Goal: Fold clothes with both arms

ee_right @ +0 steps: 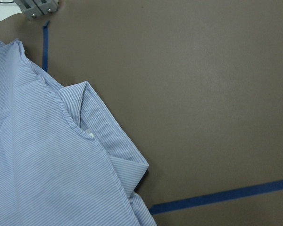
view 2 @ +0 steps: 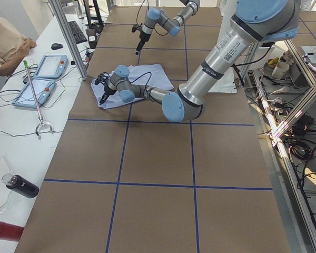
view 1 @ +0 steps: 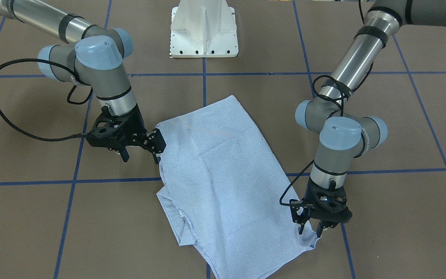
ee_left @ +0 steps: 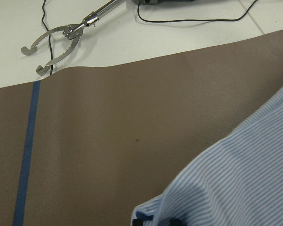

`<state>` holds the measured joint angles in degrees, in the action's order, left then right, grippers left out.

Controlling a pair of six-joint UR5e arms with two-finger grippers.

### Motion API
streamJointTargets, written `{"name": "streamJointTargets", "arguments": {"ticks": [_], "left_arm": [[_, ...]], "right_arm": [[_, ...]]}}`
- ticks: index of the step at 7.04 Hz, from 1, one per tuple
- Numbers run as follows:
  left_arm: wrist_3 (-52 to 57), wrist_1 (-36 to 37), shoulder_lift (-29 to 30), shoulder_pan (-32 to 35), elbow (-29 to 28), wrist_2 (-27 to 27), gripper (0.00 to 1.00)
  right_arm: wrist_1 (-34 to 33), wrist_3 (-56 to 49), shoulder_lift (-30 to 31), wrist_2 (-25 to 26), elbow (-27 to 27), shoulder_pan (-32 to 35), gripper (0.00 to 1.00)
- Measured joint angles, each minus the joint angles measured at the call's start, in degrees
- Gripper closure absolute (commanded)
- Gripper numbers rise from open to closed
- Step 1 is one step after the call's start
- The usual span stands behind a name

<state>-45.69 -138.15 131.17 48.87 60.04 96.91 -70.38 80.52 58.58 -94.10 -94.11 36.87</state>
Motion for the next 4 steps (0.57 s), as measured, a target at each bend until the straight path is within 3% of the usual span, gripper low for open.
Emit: {"name": "streamJointTargets", "arguments": {"ticks": [2, 4], "left_arm": [[0.5, 0.4, -5.0, 0.6, 7.1, 4.8, 0.00], [0.0, 0.5, -6.5, 0.7, 8.7, 5.5, 0.00]], "right_arm": [[-2.1, 8.7, 0.3, 4.3, -0.4, -4.4, 0.05], [-5.2, 15.2, 1.1, 6.1, -1.2, -7.1, 0.14]]}}
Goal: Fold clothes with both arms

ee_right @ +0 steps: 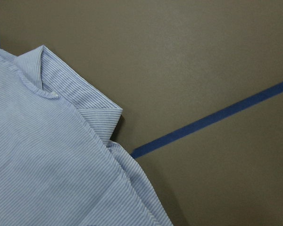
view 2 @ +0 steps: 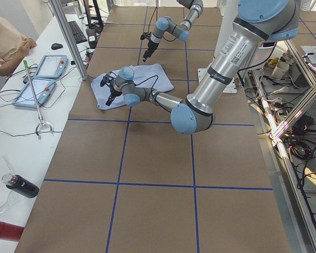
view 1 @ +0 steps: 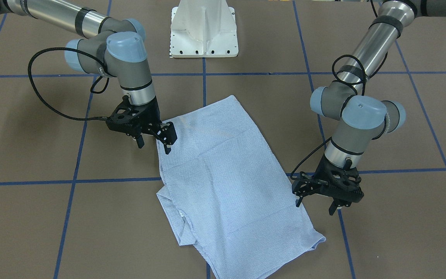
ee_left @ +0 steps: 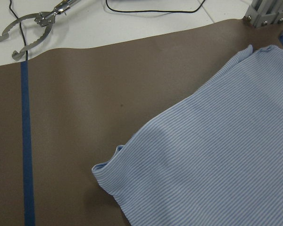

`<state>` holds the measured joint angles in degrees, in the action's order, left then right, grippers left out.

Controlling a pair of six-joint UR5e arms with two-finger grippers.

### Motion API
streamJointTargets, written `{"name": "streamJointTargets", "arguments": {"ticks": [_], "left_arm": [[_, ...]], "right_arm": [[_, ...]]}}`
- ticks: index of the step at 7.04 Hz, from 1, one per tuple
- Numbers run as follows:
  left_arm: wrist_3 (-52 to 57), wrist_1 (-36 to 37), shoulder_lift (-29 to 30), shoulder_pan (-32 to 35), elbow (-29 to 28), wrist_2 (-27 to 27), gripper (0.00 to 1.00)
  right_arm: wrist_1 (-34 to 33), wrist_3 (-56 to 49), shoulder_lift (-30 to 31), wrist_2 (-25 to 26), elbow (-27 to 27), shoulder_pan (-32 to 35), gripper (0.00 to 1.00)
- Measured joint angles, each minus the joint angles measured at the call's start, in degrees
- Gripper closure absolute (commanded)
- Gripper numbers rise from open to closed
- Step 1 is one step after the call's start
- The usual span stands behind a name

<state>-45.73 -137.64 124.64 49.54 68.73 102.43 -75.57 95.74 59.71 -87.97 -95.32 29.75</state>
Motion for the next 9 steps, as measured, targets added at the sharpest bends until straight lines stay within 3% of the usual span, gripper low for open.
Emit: {"name": "streamJointTargets", "arguments": {"ticks": [4, 7, 9], "left_arm": [[-0.2, -0.1, -1.1, -0.1, 0.2, 0.0, 0.00], [-0.2, -0.2, -1.2, -0.1, 0.1, 0.0, 0.00], [-0.2, -0.2, -1.2, -0.1, 0.1, 0.1, 0.00]], "right_arm": [[-1.0, 7.5, 2.2, 6.1, -0.6, -5.6, 0.26], [-3.7, 8.2, 1.9, 6.7, -0.7, -6.4, 0.60], [-3.9, 9.5, 1.5, 6.8, -0.7, -6.8, 0.68]]}}
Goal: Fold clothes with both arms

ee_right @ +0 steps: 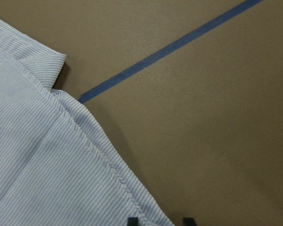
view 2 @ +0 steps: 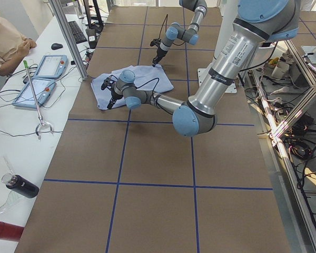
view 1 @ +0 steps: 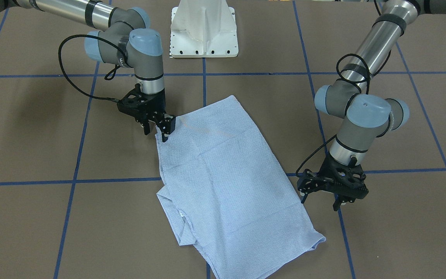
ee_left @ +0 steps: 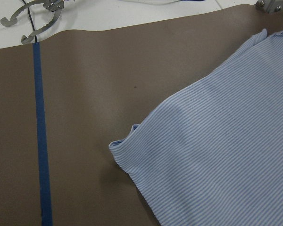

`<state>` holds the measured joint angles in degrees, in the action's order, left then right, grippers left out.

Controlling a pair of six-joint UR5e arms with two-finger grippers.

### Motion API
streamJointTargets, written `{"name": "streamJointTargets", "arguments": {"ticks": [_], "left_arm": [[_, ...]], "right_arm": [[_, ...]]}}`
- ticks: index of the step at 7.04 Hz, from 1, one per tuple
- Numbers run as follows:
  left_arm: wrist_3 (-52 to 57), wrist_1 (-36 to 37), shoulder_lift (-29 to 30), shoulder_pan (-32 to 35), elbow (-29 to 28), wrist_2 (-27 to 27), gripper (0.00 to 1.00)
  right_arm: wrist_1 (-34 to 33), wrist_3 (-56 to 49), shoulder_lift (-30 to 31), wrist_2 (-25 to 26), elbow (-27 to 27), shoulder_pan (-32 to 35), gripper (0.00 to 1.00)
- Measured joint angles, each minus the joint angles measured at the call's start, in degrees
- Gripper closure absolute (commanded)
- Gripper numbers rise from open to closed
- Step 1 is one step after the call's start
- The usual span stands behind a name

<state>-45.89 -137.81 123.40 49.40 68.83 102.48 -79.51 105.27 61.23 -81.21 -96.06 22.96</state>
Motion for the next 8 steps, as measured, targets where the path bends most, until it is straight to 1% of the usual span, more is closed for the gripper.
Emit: {"name": "streamJointTargets", "arguments": {"ticks": [1, 2, 4, 5, 6, 7, 8], "left_arm": [[0.0, 0.0, 0.0, 0.0, 0.0, 0.0, 0.00], [0.0, 0.0, 0.0, 0.0, 0.0, 0.0, 0.00], [0.0, -0.1, 0.0, 0.0, 0.1, 0.1, 0.00], [-0.1, -0.1, 0.1, 0.0, 0.6, 0.1, 0.00], [-1.0, 0.0, -0.5, -0.2, 2.3, 0.2, 0.00], [-3.4, 0.1, -2.6, -0.5, 6.6, 1.5, 0.00], [-7.7, 0.1, -6.1, -1.2, 13.3, 4.9, 0.00]], "right_arm": [[0.0, 0.2, -0.1, 0.0, 0.0, -0.1, 0.97], [0.0, 0.8, -0.1, 0.2, 0.0, -0.2, 1.00], [0.0, 2.9, -0.1, 1.0, -1.0, -0.3, 1.00], [-0.5, 3.4, 0.2, 1.3, -2.6, -0.5, 1.00], [-2.3, 4.1, 0.6, 1.5, -5.4, -1.3, 1.00], [-5.9, 5.8, 0.7, 2.4, -9.5, -3.4, 1.00], [-10.0, 7.9, 0.8, 4.4, -13.9, -6.5, 1.00]]}}
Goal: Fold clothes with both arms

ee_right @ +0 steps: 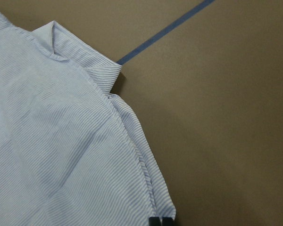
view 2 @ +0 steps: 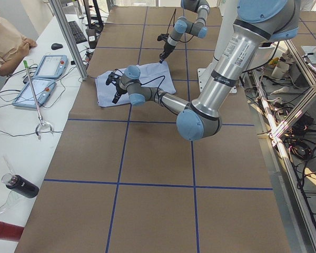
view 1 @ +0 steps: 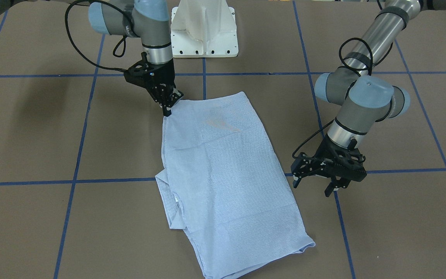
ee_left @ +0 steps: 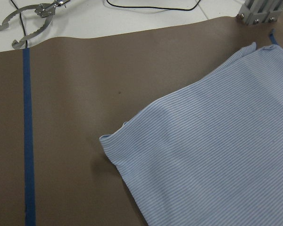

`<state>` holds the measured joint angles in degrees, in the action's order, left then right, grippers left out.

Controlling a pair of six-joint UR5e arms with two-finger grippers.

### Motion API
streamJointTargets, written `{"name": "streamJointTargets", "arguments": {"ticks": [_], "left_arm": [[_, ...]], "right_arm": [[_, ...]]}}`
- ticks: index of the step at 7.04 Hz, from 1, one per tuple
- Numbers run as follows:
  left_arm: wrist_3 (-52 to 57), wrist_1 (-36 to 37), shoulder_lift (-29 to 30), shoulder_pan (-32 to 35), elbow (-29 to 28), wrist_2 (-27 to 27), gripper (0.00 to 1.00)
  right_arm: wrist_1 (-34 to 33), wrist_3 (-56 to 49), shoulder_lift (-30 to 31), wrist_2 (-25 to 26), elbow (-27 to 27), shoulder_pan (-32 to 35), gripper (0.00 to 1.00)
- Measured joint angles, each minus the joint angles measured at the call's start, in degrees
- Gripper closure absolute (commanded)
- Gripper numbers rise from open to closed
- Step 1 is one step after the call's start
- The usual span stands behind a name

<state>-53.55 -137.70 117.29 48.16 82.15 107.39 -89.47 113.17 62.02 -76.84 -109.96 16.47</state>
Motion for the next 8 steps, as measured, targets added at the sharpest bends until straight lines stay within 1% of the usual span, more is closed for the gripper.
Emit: {"name": "streamJointTargets", "arguments": {"ticks": [1, 2, 3, 4, 5, 6, 7, 8], "left_arm": [[-5.0, 0.0, -4.6, -2.2, 7.7, 3.0, 0.00], [-10.0, 0.0, -10.0, -6.3, 15.7, 4.2, 0.00], [-14.8, 0.0, -14.9, -10.9, 22.3, 3.6, 0.00], [-20.0, 0.0, -18.9, -16.5, 26.8, 0.1, 0.00], [-26.0, 0.1, -21.3, -23.3, 29.2, -6.0, 0.00], [-31.3, 1.1, -21.9, -29.3, 29.7, -11.6, 0.05], [-35.8, 3.8, -20.7, -33.4, 29.4, -15.0, 0.14], [-39.0, 7.1, -17.9, -35.6, 28.3, -16.5, 0.25]], "right_arm": [[-3.0, 1.3, 0.1, 1.5, -2.9, -2.1, 1.00], [-4.3, 1.8, 0.5, 2.0, -4.3, -3.0, 1.00], [-4.7, 1.7, 1.2, 2.2, -5.0, -3.3, 1.00], [-4.7, 1.6, 1.6, 2.2, -5.4, -3.3, 1.00], [-4.7, 1.6, 1.8, 2.2, -5.7, -3.3, 1.00], [-4.7, 1.6, 1.9, 2.3, -5.9, -3.4, 1.00], [-4.7, 1.7, 2.0, 2.3, -5.9, -3.4, 1.00], [-4.7, 1.7, 2.0, 2.3, -6.0, -3.4, 1.00]]}}
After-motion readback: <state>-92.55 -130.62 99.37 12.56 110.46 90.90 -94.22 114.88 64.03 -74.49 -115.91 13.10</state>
